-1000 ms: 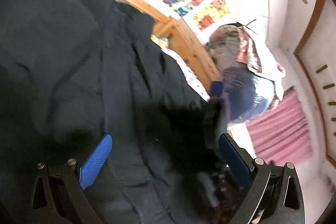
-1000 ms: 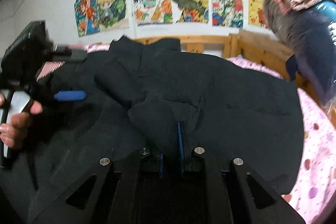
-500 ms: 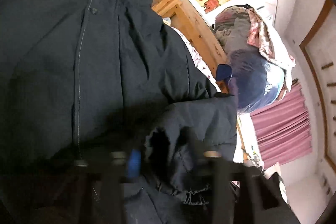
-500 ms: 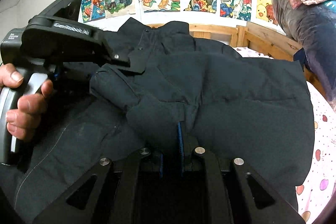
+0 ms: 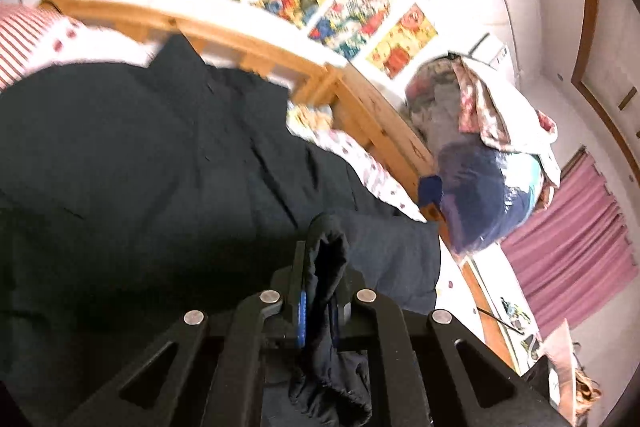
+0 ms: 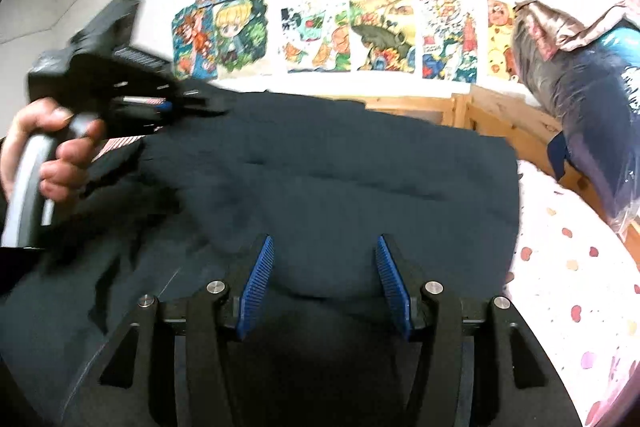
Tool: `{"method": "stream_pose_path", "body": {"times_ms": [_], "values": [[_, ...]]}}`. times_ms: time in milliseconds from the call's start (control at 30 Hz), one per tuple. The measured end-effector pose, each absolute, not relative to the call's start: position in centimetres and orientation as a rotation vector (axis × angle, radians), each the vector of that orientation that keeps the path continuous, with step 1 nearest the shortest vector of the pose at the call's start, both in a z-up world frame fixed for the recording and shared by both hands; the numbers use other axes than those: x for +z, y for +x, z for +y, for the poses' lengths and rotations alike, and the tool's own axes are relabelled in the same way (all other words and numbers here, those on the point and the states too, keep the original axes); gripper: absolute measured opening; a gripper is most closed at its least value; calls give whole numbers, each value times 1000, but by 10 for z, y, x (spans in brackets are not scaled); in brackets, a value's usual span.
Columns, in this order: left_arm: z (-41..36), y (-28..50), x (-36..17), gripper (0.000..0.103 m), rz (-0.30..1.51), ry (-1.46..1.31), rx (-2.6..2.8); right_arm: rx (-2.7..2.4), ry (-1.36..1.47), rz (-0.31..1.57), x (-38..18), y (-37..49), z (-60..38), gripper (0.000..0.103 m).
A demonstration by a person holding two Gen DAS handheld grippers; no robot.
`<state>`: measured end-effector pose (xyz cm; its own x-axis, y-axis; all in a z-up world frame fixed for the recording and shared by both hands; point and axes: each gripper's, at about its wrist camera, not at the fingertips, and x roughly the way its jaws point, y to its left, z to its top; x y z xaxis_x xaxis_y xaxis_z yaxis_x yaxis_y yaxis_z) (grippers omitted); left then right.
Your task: Fold large clothes
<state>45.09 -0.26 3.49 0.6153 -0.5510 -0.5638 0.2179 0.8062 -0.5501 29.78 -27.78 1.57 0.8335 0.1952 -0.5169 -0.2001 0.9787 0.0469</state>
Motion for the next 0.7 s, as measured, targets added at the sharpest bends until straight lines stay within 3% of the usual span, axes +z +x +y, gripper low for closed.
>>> {"method": "stream_pose_path", "body": {"times_ms": [333, 700], "values": [[88, 418, 60, 8, 687, -420, -206, 97, -51, 642, 12, 377, -286, 48], [112, 447, 0, 8, 851, -323, 13, 127, -120, 846, -53, 451, -255, 48]]}}
